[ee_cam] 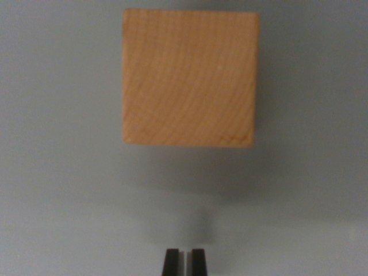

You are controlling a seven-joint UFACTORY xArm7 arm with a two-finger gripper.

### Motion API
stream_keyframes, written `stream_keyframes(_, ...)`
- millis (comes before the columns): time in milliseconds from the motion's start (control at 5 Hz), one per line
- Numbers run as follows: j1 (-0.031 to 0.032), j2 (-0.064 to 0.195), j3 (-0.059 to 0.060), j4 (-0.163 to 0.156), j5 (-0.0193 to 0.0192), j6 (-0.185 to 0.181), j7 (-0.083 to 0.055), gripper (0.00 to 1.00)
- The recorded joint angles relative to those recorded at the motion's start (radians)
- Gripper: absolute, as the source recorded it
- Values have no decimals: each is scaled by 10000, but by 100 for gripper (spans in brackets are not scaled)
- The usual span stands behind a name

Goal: Push wooden cube

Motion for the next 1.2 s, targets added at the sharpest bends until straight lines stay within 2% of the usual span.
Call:
stream_keyframes(600,0,0,0,0,0,0,0,0)
stream_keyframes(800,0,0,0,0,0,0,0,100)
stream_keyframes(1200,0,0,0,0,0,0,0,100)
